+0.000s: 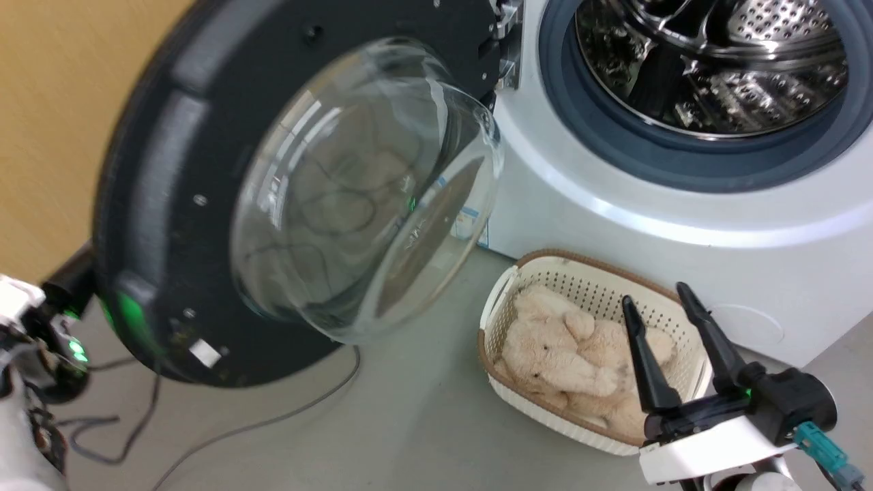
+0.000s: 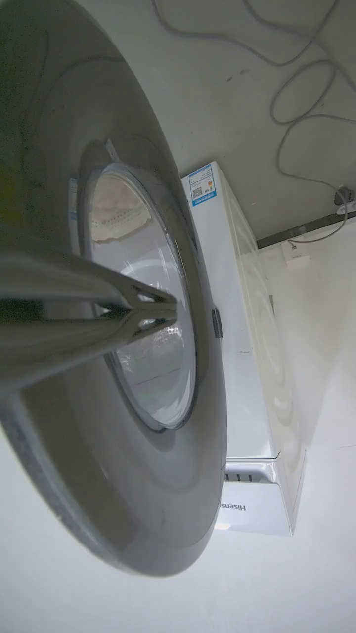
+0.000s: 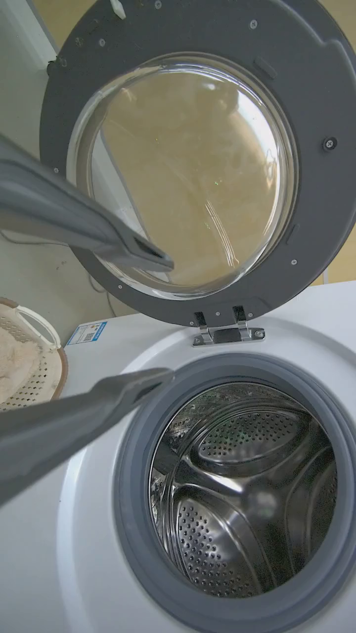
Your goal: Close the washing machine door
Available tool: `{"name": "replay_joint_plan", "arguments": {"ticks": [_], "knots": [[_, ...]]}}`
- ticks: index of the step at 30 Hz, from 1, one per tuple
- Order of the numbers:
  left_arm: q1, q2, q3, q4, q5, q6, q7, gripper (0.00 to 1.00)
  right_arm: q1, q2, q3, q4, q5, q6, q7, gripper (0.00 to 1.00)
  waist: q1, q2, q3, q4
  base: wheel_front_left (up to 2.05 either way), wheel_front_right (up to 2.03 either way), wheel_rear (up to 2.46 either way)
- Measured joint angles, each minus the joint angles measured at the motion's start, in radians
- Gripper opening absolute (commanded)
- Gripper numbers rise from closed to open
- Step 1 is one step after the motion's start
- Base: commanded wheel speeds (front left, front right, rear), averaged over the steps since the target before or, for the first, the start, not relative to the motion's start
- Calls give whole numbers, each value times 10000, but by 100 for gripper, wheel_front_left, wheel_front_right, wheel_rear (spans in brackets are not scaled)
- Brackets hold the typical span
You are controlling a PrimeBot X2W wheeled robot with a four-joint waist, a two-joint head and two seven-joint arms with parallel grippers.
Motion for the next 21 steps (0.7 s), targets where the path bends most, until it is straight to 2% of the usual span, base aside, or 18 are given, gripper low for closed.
{"name": "replay_joint_plan", "arguments": {"ticks": [4,12,17,21], "knots": [[677,-428,-167,-817,-393,90,932,0,9,86,-115,79,198,0,0,100,0,0,-284,-48,0,0,0],[2262,-1183,-508,-3018,-988,945,2635,0,346,178,-224,150,127,0,-2,100,-1,0,-974,-303,0,0,0],[3392,-1929,-895,-4583,-1233,1448,3135,0,543,222,-322,151,148,0,-2,100,-1,0,-1297,-657,0,0,0],[4214,-2253,-1390,-5666,-1705,1824,3200,0,583,232,-341,148,144,0,-2,100,0,0,-1418,-1047,0,0,0]]}}
